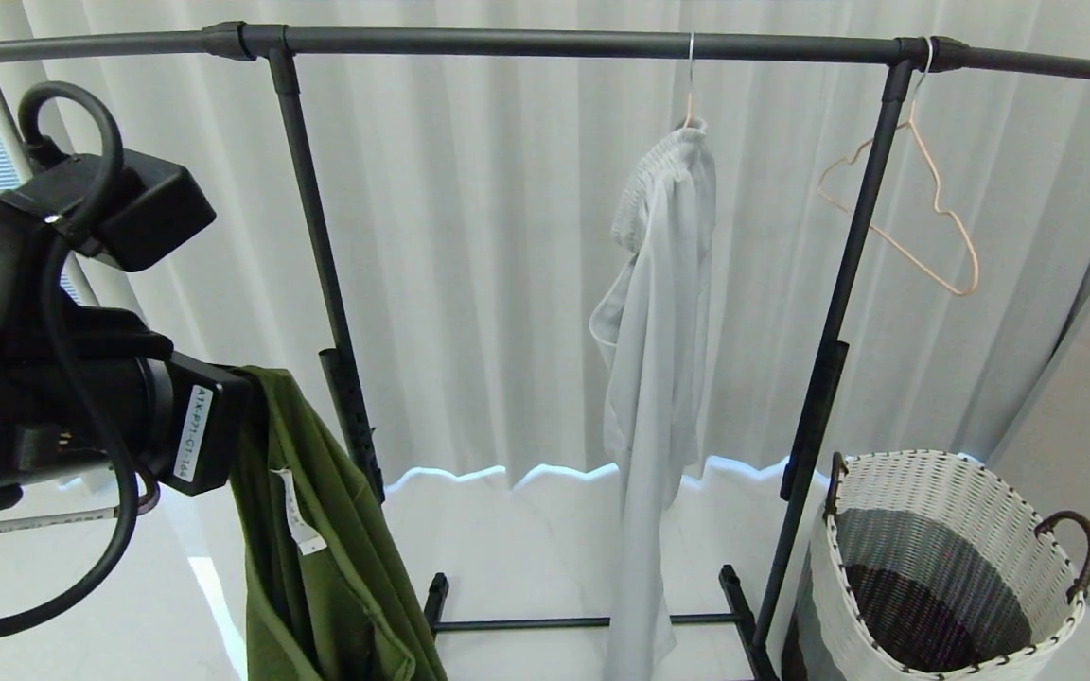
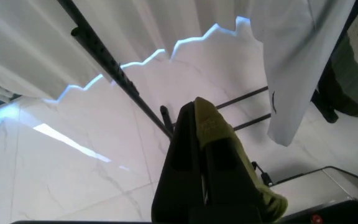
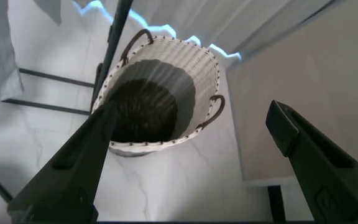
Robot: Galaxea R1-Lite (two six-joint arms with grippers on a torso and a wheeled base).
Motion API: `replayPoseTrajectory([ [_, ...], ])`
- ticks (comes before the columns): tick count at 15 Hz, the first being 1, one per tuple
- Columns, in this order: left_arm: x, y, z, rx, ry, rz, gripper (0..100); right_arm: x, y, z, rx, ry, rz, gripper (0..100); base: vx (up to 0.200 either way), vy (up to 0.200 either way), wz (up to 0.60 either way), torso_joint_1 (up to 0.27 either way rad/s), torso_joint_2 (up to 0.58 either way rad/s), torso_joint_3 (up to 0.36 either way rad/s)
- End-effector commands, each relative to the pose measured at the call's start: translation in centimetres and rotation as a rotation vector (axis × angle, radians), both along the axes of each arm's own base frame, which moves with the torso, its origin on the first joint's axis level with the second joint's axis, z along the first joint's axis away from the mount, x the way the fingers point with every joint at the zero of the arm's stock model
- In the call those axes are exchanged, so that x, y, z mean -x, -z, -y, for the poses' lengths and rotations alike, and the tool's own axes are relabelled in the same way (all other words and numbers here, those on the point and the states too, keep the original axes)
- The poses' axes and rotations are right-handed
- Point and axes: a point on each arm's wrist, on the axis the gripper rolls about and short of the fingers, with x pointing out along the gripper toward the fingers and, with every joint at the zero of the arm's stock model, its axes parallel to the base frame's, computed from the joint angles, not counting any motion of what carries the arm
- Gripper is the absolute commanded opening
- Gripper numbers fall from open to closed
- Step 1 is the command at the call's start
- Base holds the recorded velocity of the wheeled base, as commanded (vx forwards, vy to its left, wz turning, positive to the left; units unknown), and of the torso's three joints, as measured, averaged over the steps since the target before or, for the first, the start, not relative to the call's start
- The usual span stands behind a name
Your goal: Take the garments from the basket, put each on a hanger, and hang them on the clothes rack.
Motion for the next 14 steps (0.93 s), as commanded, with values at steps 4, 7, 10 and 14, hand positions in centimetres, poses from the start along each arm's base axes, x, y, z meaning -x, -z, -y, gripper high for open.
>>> replayPoseTrajectory([
  [4,0.04,0.02,-0.02,-0.002,0.001,0.0,0,-0.23,0.14,-0.05,-0.081,0.036,0.001,100,0.0,0.0,0.0,0.092,-0.38,-0.289],
  [7,0.08,-0.05,-0.05,0.0,0.001,0.002,0,-0.63,0.28,-0.08,-0.119,0.059,-0.006,100,0.0,0.0,0.0,0.134,-0.45,-0.317],
  [10,0.27,-0.18,-0.16,0.004,0.001,0.009,0,-0.68,0.33,-0.11,-0.144,0.06,-0.007,100,0.0,0.0,0.0,0.149,-0.46,-0.31],
  [14,0.5,-0.26,-0.29,0.005,0.001,0.015,0,-0.68,0.34,-0.15,-0.161,0.058,-0.007,100,0.0,0.0,0.0,0.181,-0.49,-0.306],
])
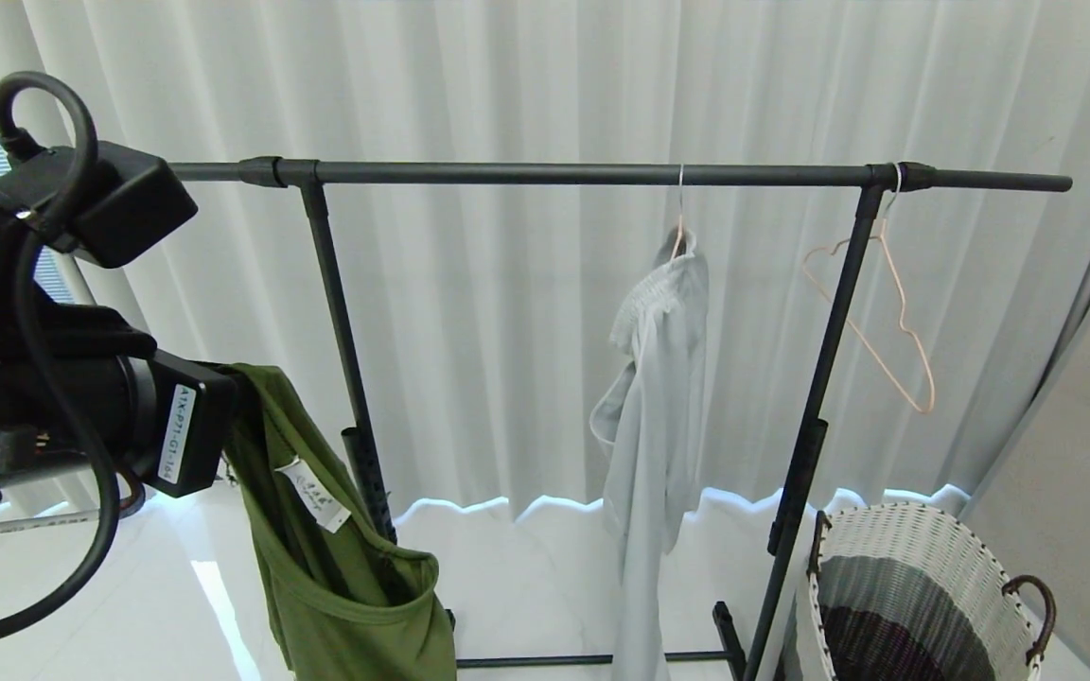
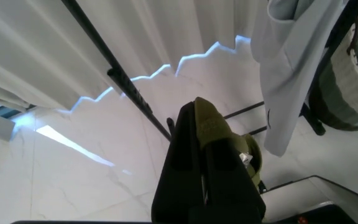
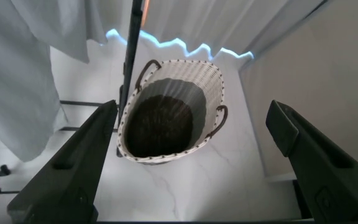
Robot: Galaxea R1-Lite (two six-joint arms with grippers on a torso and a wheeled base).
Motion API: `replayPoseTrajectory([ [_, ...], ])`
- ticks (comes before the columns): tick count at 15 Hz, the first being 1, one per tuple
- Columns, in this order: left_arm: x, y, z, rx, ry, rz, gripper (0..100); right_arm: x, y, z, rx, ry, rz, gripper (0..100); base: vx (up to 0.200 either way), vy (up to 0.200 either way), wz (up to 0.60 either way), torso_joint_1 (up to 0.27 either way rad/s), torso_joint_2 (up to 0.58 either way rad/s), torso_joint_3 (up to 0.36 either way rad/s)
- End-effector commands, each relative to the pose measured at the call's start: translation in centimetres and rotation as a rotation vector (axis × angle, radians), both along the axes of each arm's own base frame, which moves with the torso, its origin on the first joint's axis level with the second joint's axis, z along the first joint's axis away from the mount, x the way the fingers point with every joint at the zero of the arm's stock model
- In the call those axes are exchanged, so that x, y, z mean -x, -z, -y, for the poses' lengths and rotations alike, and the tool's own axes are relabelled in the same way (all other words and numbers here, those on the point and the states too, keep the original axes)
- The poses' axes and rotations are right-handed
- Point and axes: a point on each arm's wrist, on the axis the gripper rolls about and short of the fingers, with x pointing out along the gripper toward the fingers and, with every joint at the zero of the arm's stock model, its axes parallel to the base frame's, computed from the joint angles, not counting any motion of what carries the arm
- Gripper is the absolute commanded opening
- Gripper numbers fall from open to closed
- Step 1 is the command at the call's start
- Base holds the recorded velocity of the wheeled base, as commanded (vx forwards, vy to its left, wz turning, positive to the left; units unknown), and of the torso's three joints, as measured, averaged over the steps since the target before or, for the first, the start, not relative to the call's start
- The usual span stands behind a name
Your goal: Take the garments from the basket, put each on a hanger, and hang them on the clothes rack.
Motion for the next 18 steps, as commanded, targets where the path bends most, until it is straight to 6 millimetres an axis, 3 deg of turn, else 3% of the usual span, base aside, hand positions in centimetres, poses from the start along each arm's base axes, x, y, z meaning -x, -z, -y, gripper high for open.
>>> replayPoseTrajectory([
  [1,0.1,0.1,-0.1,-0.002,0.0,-0.001,0,0.0,0.0,0.0,0.0,0.001,-0.002,100,0.0,0.0,0.0,0.188,-0.49,-0.3],
  [6,0.1,0.1,0.0,-0.013,0.007,0.001,0,0.0,0.1,0.0,-0.003,0.008,-0.003,100,0.0,0.0,0.0,0.208,-0.51,-0.294],
  [10,-0.1,0.1,0.0,-0.009,0.006,0.008,0,-0.1,0.6,0.0,-0.001,0.006,-0.015,100,0.0,0.0,0.0,0.065,-0.15,-0.08],
  [18,-0.2,0.1,0.1,-0.008,0.008,0.012,0,-1.4,1.8,-0.1,-0.007,-0.004,-0.013,100,0.2,0.0,0.0,0.009,-0.01,-0.002],
])
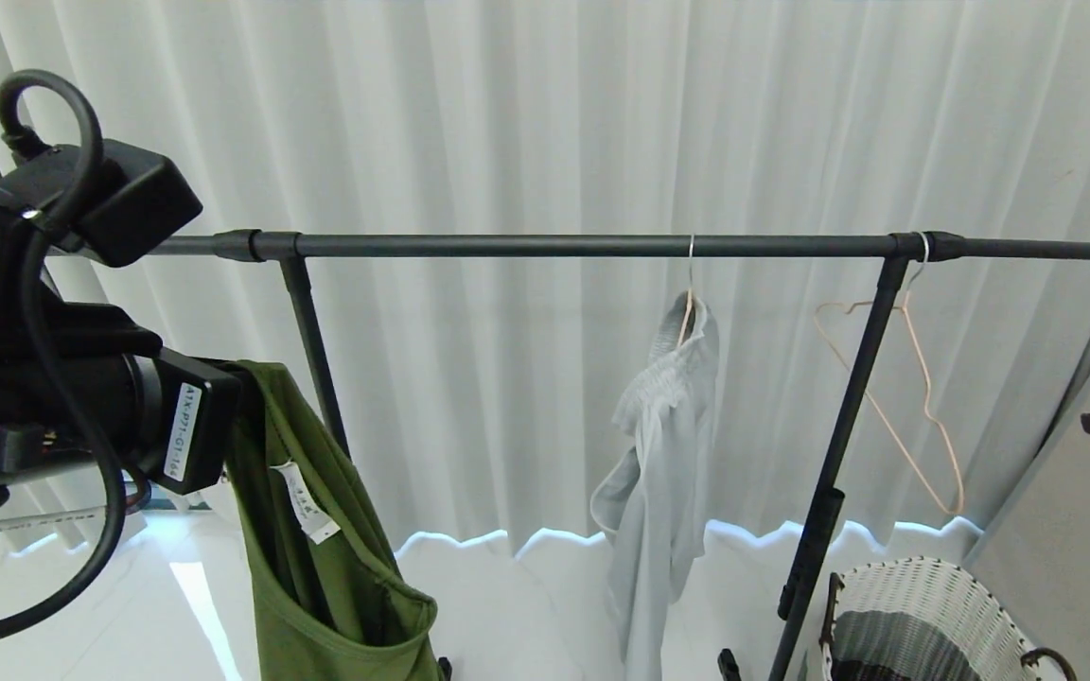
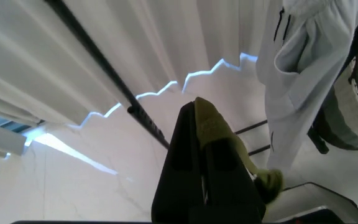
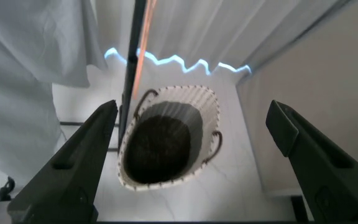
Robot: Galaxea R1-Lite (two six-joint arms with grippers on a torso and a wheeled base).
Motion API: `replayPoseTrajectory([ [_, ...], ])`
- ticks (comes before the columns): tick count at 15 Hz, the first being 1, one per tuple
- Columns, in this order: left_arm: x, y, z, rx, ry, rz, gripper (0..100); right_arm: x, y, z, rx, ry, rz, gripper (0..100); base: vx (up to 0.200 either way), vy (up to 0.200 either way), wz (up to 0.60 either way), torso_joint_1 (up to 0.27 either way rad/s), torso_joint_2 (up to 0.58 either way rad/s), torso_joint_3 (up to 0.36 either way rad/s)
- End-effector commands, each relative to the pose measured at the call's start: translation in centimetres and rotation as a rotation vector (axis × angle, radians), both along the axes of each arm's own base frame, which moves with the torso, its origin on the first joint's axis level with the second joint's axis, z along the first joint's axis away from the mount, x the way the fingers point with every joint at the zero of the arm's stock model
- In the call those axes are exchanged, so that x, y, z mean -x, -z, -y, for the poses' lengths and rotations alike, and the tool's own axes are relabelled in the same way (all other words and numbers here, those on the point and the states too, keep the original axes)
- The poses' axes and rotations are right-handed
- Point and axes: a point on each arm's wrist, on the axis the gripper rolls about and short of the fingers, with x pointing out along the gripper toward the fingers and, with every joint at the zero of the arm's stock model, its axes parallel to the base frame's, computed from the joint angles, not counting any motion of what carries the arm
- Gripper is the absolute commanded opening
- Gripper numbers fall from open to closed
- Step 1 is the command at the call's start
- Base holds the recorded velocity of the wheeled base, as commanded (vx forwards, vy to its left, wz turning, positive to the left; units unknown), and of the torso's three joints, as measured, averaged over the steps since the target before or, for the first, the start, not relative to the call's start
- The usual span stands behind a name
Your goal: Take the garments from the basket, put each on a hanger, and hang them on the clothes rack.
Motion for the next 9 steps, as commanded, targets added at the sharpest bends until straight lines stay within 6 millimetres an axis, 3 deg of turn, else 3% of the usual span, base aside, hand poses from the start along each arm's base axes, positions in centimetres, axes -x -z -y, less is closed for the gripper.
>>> replayPoseTrajectory([
  [1,0.0,0.0,0.0,-0.002,0.001,-0.002,0,-0.6,0.4,-0.1,-0.007,-0.014,-0.024,100,0.2,0.0,0.0,0.007,0.0,-0.002],
  [4,-0.1,0.1,0.1,-0.002,0.0,-0.003,0,-1.2,1.3,0.2,-0.04,-0.042,-0.07,100,0.2,0.0,0.0,0.002,0.0,-0.002],
  [9,0.1,0.0,0.3,-0.002,0.02,0.001,0,-7.0,6.4,0.6,-0.122,0.049,-0.159,100,0.0,0.0,0.0,0.0,0.0,0.0],
])
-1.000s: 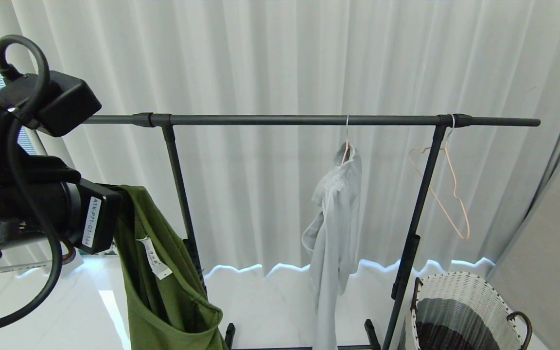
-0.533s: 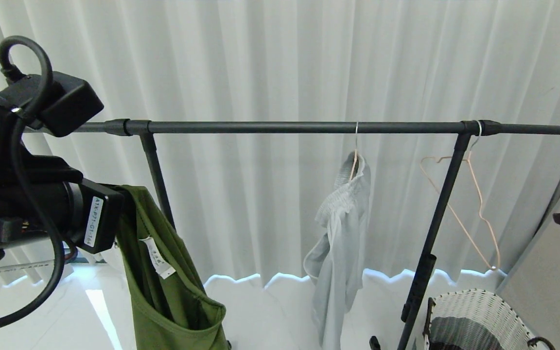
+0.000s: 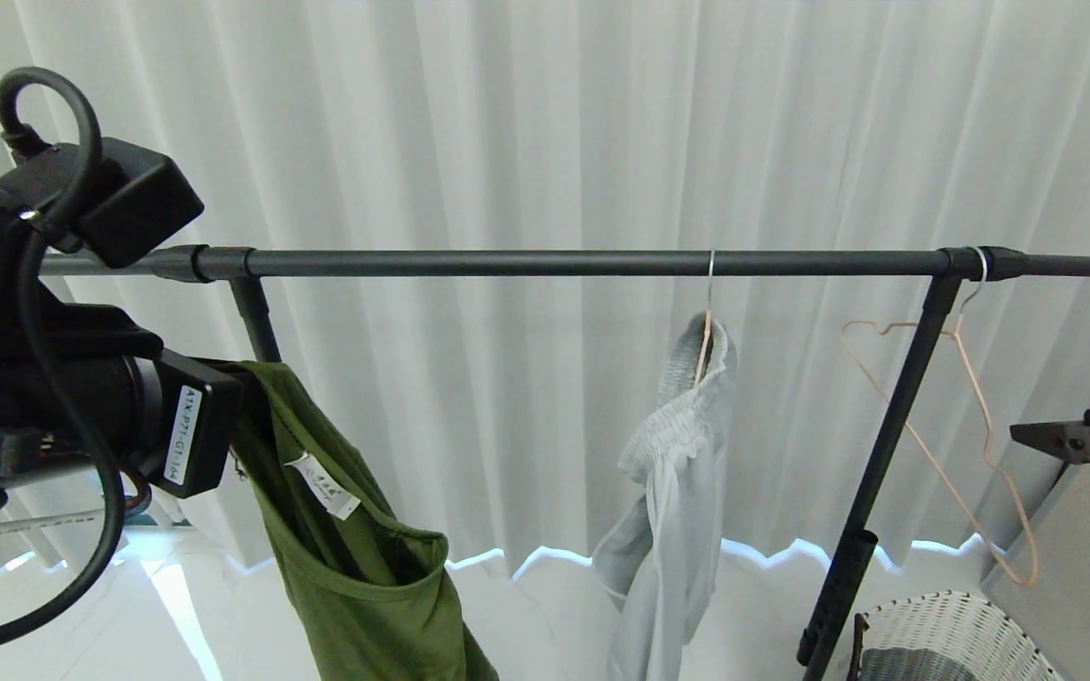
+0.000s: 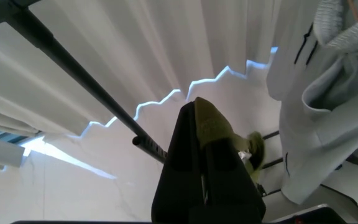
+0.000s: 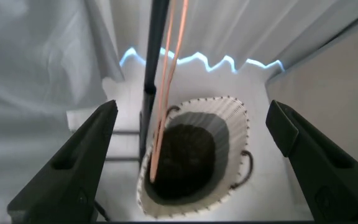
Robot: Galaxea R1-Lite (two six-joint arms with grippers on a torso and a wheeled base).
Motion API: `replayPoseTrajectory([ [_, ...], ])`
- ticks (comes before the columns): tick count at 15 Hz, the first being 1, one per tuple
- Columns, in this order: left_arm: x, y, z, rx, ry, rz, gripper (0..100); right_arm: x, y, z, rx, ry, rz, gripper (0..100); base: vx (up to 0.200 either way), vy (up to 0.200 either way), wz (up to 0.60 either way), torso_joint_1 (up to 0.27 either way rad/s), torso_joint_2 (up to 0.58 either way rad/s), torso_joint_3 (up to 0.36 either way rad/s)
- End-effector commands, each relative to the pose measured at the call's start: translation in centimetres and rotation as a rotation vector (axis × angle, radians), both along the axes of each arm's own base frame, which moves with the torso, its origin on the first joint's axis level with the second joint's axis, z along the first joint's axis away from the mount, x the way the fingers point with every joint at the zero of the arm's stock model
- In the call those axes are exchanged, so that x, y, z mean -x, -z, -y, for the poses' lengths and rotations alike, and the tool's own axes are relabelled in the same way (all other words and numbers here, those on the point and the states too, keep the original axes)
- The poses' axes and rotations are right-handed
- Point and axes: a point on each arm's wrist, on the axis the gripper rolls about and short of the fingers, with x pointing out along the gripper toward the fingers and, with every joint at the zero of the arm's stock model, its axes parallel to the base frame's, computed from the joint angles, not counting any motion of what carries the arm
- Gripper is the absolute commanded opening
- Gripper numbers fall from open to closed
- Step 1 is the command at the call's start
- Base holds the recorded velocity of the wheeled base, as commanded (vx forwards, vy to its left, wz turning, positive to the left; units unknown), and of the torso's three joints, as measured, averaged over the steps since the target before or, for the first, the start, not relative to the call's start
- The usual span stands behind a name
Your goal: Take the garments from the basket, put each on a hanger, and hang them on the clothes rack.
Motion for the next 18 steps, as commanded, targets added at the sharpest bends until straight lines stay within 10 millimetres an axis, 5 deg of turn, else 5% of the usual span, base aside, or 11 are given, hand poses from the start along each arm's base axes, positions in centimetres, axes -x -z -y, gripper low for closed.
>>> replayPoseTrajectory([
  [1,0.1,-0.1,0.1,0.001,0.009,0.002,0,-3.4,3.4,0.5,-0.007,0.043,-0.1,100,0.0,0.0,0.0,0.0,0.0,0.0],
  [6,0.2,-0.1,0.2,0.001,0.014,0.003,0,-7.3,5.7,0.9,-0.043,0.077,-0.082,100,0.0,0.0,0.0,0.0,0.0,0.0],
  [15,0.2,0.0,0.2,0.001,0.014,0.002,0,-8.3,7.1,0.6,-0.092,0.102,-0.12,100,0.0,0.0,0.0,0.0,0.0,0.0],
  [16,0.2,0.0,0.2,0.0,0.012,0.002,0,-8.3,7.1,0.6,-0.091,0.101,-0.12,0,0.0,0.0,0.0,0.0,0.0,0.0],
  [18,0.2,0.0,0.2,0.0,0.012,0.002,0,-8.3,7.1,0.6,-0.092,0.102,-0.123,0,0.0,0.0,0.0,0.0,0.0,0.0],
])
